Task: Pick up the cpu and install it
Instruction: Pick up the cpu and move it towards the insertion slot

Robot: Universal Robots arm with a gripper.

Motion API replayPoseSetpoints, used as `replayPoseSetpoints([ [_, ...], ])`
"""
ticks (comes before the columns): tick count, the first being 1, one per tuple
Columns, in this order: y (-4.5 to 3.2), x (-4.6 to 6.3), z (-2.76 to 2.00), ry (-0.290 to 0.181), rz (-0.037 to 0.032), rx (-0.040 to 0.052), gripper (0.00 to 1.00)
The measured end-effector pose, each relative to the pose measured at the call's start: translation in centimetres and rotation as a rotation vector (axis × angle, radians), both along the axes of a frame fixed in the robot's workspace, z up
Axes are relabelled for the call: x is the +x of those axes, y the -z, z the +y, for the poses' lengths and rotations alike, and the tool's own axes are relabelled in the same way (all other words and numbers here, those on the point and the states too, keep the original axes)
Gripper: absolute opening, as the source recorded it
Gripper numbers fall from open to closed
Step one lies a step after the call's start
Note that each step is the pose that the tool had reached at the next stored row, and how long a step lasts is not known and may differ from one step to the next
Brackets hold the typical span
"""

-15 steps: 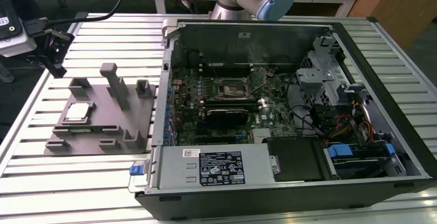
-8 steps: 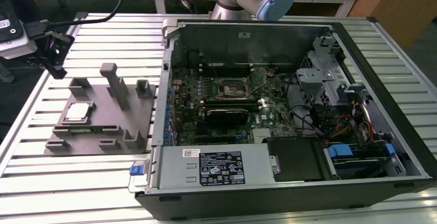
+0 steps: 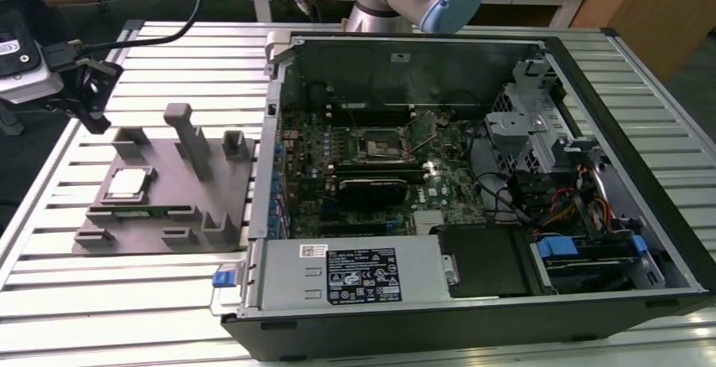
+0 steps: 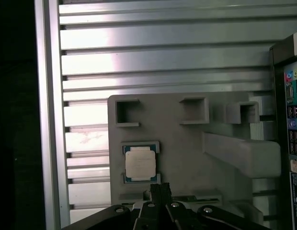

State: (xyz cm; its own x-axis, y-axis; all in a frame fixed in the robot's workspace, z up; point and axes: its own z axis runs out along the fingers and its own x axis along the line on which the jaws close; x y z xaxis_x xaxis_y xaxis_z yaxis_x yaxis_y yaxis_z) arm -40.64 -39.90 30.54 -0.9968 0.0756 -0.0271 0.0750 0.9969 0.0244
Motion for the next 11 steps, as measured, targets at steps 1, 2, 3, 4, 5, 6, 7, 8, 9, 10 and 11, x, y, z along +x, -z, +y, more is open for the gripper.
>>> replayPoseSetpoints([
  [1,0.08,-0.03,0.0,0.0,0.0,-0.0006,0.11],
  [2,0.17,-0.05,0.0,0.0,0.0,-0.0011,0.11],
  [3,0.25,-0.08,0.0,0.0,0.0,-0.0017,0.11],
  [4,0.34,-0.11,0.0,0.0,0.0,-0.0024,0.11],
  [5,0.43,-0.13,0.0,0.0,0.0,-0.0032,0.11],
  [6,0.52,-0.15,0.0,0.0,0.0001,-0.004,0.11],
  [7,0.61,-0.17,0.0,0.0,0.0,-0.0048,0.11],
  [8,0.7,-0.19,0.0,0.0,0.0001,-0.0058,0.11],
  [9,0.79,-0.21,0.0,0.0,0.0,-0.0067,0.11],
  [10,0.87,-0.23,0.0,0.0,0.0,-0.0076,0.11],
  [11,0.96,-0.24,0.0,0.0,0.0,-0.0084,0.11],
])
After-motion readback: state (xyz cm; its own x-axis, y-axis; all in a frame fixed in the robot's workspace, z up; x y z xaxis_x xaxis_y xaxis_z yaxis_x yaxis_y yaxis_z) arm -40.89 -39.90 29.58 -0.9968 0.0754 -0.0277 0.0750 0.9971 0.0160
